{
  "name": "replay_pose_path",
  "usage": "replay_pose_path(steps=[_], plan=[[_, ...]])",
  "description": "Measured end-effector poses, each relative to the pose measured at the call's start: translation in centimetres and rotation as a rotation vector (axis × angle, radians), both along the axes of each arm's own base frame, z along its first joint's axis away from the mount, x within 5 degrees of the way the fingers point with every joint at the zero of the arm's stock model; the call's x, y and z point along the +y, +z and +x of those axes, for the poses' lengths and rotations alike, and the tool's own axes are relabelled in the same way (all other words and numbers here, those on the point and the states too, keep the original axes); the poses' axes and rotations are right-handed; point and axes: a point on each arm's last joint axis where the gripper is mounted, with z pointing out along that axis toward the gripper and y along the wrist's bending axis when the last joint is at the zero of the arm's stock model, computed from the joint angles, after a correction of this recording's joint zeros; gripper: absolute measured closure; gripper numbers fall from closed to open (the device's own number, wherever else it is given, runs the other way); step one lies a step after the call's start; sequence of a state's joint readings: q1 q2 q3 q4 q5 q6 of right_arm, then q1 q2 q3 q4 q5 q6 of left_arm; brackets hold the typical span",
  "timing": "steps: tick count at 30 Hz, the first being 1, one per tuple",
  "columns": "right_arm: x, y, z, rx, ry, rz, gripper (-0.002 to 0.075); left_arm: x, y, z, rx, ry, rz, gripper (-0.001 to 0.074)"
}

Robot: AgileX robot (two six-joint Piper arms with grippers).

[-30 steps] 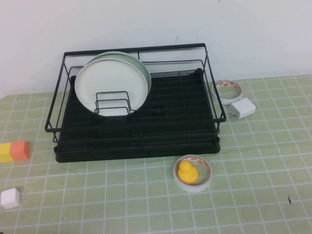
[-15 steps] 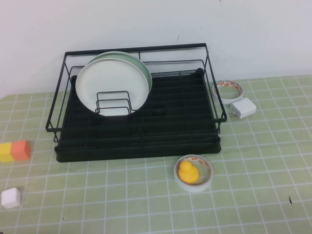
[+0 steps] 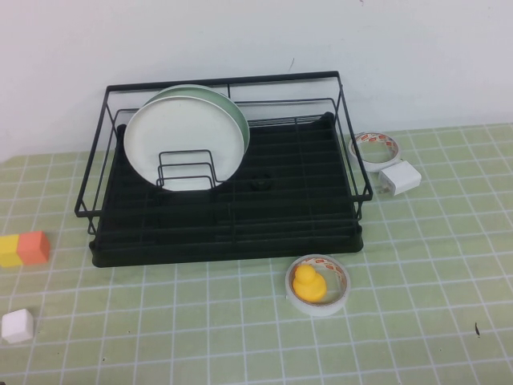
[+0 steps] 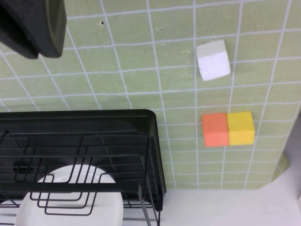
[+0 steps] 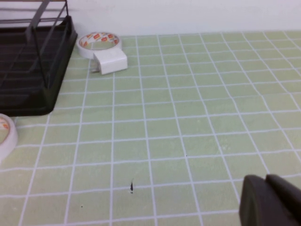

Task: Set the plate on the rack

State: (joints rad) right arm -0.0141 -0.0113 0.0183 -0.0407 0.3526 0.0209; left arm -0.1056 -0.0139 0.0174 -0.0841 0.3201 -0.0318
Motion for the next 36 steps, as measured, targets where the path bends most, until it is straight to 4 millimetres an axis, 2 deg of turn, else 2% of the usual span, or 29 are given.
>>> replay_pose_path(steps=[36], plan=[[-0.12, 0.00, 0.00, 0.000, -0.018, -0.003, 0.0726, 0.00, 0.00, 0.00, 0.001, 0.003, -0.011, 0.0737]])
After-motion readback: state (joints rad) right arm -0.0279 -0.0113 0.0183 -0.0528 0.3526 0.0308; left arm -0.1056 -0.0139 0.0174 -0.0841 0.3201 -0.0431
